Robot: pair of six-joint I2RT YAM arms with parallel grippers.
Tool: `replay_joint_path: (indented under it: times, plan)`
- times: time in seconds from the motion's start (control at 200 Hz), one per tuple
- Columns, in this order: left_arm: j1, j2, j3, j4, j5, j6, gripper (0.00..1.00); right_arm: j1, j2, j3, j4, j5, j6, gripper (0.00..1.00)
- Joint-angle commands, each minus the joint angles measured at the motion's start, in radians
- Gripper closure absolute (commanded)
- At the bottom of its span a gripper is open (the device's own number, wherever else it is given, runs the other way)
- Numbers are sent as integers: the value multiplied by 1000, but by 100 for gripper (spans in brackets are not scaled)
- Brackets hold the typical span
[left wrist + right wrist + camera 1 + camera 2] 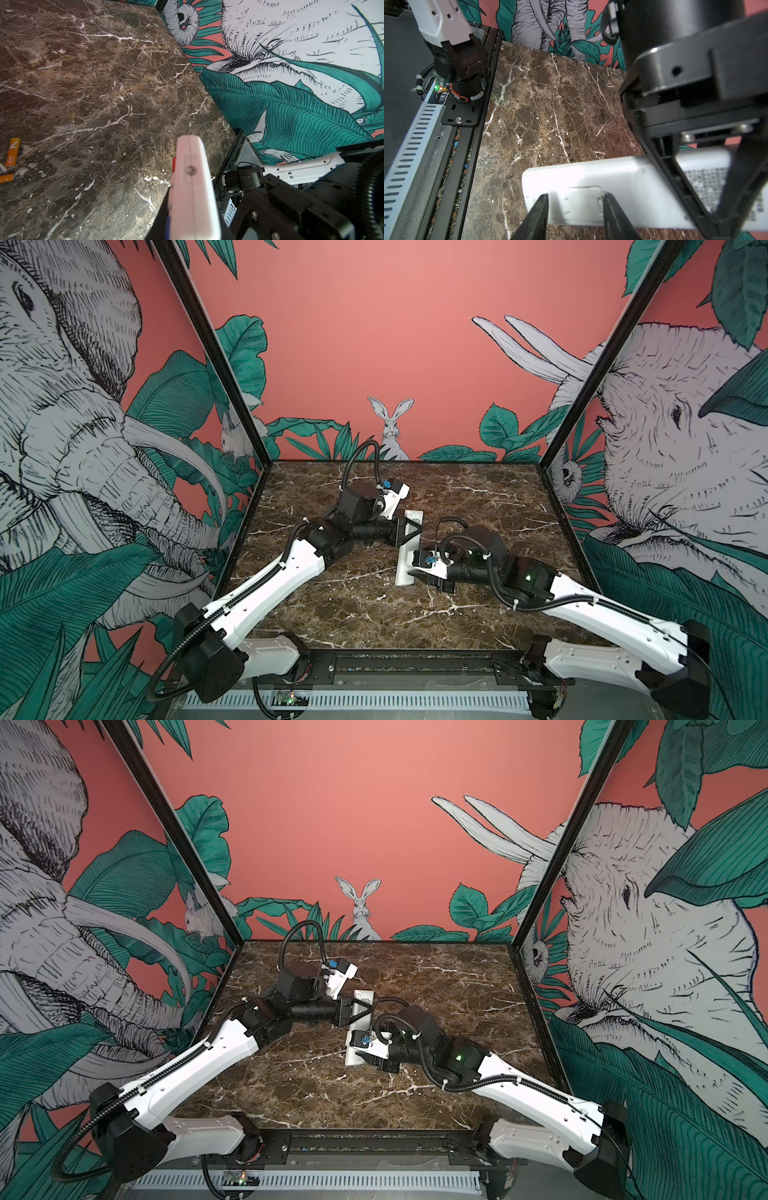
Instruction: Load the batteries into the remote control
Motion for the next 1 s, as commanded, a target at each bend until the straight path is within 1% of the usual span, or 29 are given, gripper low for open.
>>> replay_joint_path:
  times: [0.0,0.47,0.995]
  plan:
    - [6,-22,11,114,-11,-5,100,21,2,-20,-54,-48,3,58]
    - [6,-34,6,109,-19,-6,100,20,11,-9,-27,-55,-1,58]
    - [6,-34,-1,115,-24,-3,100,20,-6,-12,-34,-48,2,58]
